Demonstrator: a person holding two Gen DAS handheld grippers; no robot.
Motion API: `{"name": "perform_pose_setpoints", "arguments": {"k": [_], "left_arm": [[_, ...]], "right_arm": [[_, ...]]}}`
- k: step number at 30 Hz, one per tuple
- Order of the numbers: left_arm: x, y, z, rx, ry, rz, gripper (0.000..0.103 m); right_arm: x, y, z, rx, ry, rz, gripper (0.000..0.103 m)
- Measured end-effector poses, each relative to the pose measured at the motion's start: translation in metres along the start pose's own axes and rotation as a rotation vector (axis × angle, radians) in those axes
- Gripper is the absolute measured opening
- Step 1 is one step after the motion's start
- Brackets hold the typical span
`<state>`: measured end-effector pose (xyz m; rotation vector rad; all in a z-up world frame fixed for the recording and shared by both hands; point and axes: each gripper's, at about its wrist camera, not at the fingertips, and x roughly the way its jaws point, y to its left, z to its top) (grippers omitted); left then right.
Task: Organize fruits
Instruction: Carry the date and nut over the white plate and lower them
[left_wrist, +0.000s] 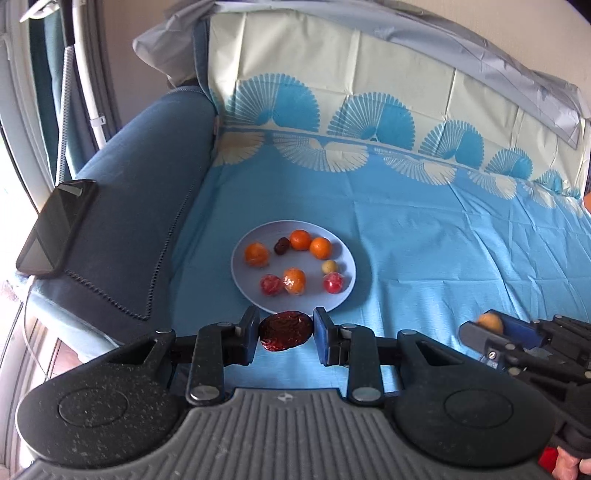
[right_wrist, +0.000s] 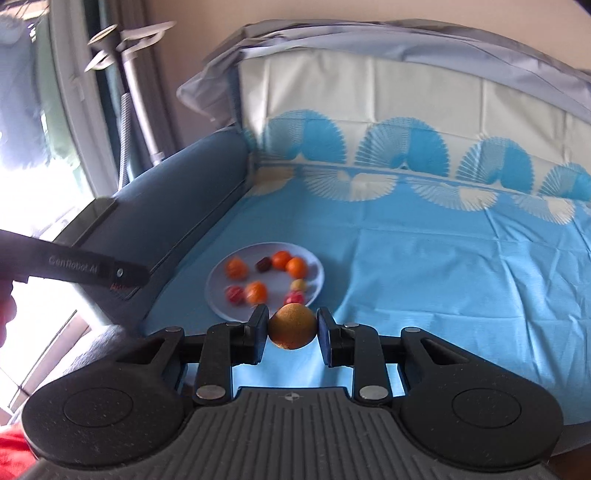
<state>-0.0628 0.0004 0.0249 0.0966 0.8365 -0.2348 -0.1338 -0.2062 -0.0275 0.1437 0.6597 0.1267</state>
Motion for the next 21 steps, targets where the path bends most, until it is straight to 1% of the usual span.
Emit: {"name": "perform_pose_setpoints", "arguments": {"k": [4,9,21], "left_arm": [[-0.015,0.012,-0.009,-0.024,-0.024,-0.02,0.034],[-0.023,0.021,-0.011,-0.046,-0.044,-0.041,0.034],[-0.021,0.022,-0.009,-0.053,-0.048,-0.063,0.034]], "right_arm": [[-0.011,0.026,0.001,-0.085,-0.017,-0.001,0.03],[-0.021,0.041,0.003,-0.146,-0.039,-0.016,0.03],[-0.021,0.047,0.001,-0.172,-0.037,-0.027,0.03]]}}
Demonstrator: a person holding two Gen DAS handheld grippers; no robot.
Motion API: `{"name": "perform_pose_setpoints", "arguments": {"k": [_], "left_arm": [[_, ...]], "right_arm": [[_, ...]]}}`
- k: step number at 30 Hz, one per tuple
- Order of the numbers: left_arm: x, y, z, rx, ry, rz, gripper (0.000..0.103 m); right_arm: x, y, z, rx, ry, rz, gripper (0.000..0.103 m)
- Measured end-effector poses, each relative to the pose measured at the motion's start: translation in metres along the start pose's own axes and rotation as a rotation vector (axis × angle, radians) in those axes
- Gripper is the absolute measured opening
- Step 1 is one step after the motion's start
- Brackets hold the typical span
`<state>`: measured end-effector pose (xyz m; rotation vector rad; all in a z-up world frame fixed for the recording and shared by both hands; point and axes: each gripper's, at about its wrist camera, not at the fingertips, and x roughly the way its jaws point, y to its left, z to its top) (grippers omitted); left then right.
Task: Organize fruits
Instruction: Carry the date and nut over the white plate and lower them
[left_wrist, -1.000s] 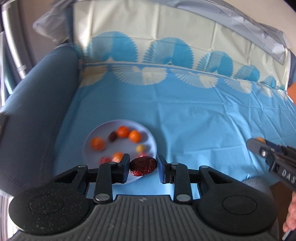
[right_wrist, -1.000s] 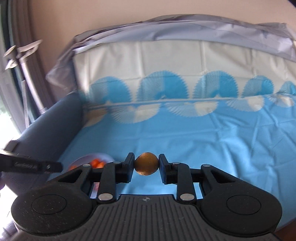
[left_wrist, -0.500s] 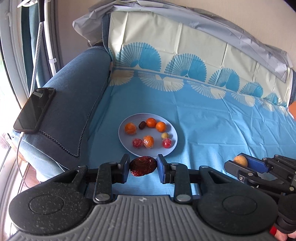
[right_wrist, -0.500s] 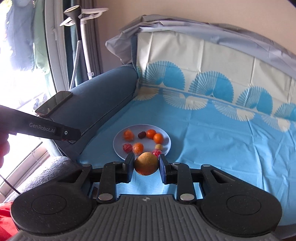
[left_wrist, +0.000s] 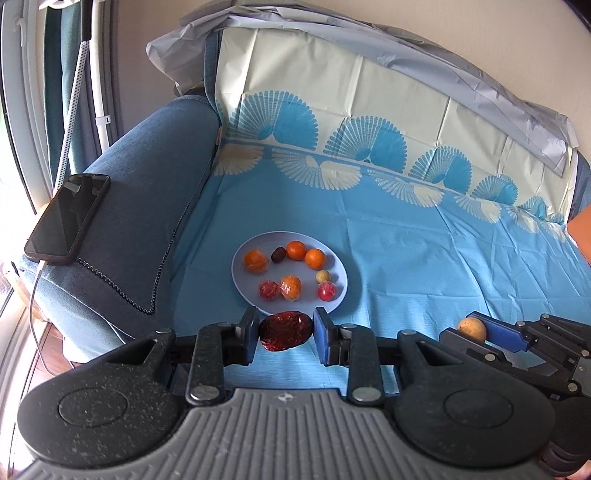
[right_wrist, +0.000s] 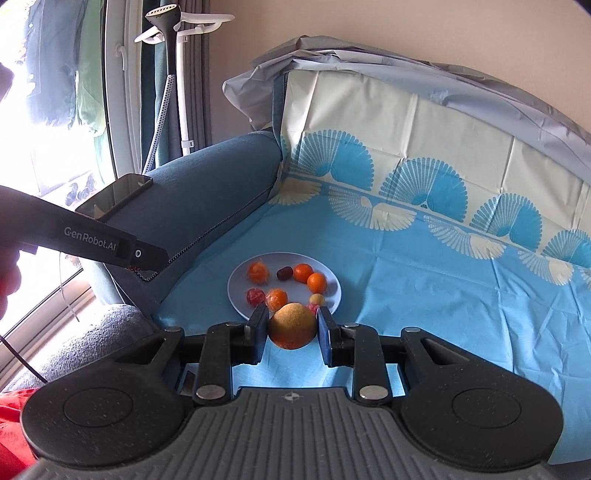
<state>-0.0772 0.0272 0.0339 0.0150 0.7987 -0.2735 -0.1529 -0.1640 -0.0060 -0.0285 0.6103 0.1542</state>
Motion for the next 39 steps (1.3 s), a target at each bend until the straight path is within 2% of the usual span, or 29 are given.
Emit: {"name": "perform_pose_setpoints", "arguments": {"k": [14,20,25,31,39], "left_arm": [[0.022,0.002,0.011,0.0,0.021,0.004,0.034],[0.045,0.008,0.027,-0.007,0.027,0.007,0.034],[0.079,0.011,0.046,-0.012,0.069,0.01,0.034],[0.126,0.007,0.068,0.008,0.104,0.003,0.034],[0.198,0.002,0.083,0.038,0.175,-0.009,0.034]], "right_arm": [[0.019,-0.004,0.002,0.016,0.039,0.006,0.03],[0.045,-0.012,0.012,0.06,0.069,0.03,0.03],[0.077,-0.017,0.023,0.083,0.077,0.051,0.03],[0.127,-0.024,0.034,0.051,0.087,0.058,0.03],[0.196,-0.037,0.031,0.07,0.167,0.075,0.03]]}}
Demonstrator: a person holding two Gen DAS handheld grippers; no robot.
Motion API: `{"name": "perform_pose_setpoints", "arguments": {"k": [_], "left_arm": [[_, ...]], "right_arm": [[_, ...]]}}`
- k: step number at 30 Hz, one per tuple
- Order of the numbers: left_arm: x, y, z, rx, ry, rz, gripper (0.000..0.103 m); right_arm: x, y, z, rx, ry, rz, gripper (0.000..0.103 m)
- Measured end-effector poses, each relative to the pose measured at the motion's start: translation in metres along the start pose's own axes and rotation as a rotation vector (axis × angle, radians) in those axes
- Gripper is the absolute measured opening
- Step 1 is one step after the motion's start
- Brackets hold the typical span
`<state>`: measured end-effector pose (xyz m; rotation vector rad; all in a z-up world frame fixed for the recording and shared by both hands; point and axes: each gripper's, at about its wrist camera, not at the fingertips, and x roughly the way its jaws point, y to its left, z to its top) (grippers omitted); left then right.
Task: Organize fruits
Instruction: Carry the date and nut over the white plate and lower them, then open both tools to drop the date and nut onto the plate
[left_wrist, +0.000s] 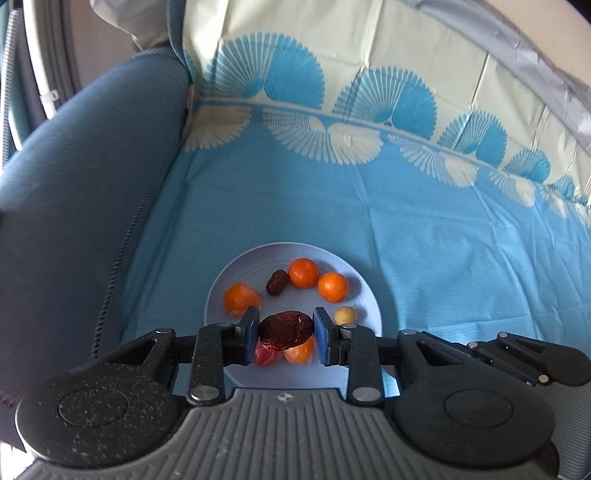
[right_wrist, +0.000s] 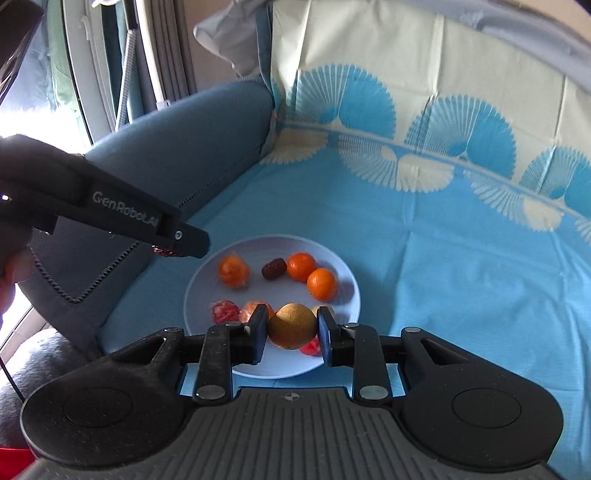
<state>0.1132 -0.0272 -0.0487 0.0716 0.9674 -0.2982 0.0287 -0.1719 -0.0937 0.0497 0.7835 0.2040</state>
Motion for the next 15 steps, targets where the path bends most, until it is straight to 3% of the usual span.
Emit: {"name": "perform_pose_setpoints", "arguments": {"k": [8,15], "left_arm": [[0.067,0.004,0.005,0.008,0.108,0.033,0.034],[0.091,0.006,0.008,0.049,0.105,0.067,0.034]], "right_arm": [[0.057,-0.008,-0.004,-0.026,0.083,0.023,0.03],[0.083,-0.009,-0.004,-0.04,0.109,0.027,0.03]]}}
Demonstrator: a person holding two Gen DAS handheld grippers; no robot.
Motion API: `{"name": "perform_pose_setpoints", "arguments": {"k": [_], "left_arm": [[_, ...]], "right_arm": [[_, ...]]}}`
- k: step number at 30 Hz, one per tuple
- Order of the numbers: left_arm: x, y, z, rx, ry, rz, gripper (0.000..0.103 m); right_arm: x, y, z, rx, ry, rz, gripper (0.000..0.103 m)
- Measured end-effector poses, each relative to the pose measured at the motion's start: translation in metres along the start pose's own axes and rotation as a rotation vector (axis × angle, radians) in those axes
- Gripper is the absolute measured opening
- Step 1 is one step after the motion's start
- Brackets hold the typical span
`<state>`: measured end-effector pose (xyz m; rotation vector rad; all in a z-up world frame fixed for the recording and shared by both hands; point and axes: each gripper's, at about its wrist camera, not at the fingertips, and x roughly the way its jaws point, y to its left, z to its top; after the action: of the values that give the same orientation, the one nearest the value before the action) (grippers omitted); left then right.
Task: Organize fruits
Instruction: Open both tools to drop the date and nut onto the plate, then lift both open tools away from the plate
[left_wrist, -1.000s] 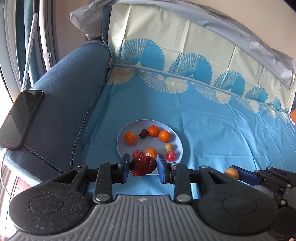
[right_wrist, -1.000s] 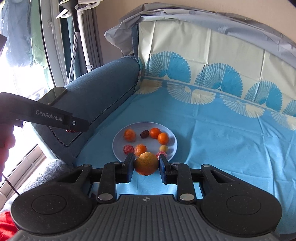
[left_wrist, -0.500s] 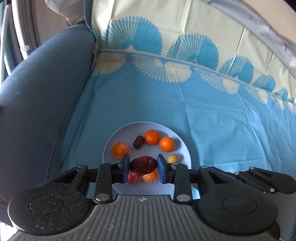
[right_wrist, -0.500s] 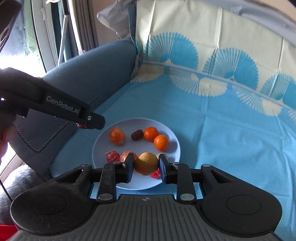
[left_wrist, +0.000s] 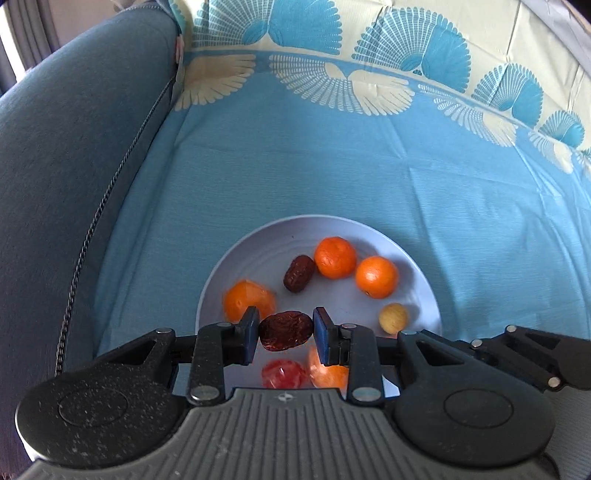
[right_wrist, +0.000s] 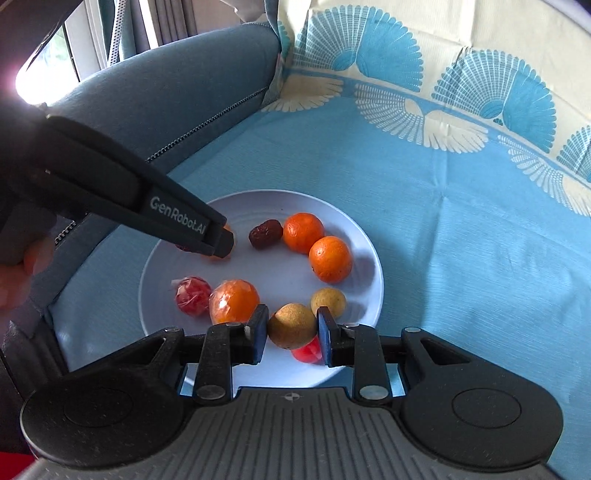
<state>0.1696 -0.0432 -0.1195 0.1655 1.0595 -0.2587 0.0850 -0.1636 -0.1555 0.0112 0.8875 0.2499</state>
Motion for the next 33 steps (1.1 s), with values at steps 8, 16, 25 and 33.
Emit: {"name": "perform_pose_setpoints", "arguments": {"k": [8,16,25,33], "left_arm": [[-0.018,-0.002,0.003,0.021,-0.032,0.059,0.102],[-0.072,-0.001,-0.026,0.004,-0.028,0.082,0.103],[-0.125,-0.004,-0.074,-0.046,-0.031,0.095,0.103],[-0.159,-0.007,-0.1,-0.065,-0.074,0.119,0.103]], "right_arm": [[-0.005,0.0,0.003,0.004,0.013,0.007,0.082],[-0.066,0.018,-0.012,0.025,0.001,-0.024,0.097],[-0.125,0.035,-0.031,0.032,-0.053,-0.145,0.102],[-0.161,0.041,-0.049,0.074,-0.104,-0.187,0.102]]}}
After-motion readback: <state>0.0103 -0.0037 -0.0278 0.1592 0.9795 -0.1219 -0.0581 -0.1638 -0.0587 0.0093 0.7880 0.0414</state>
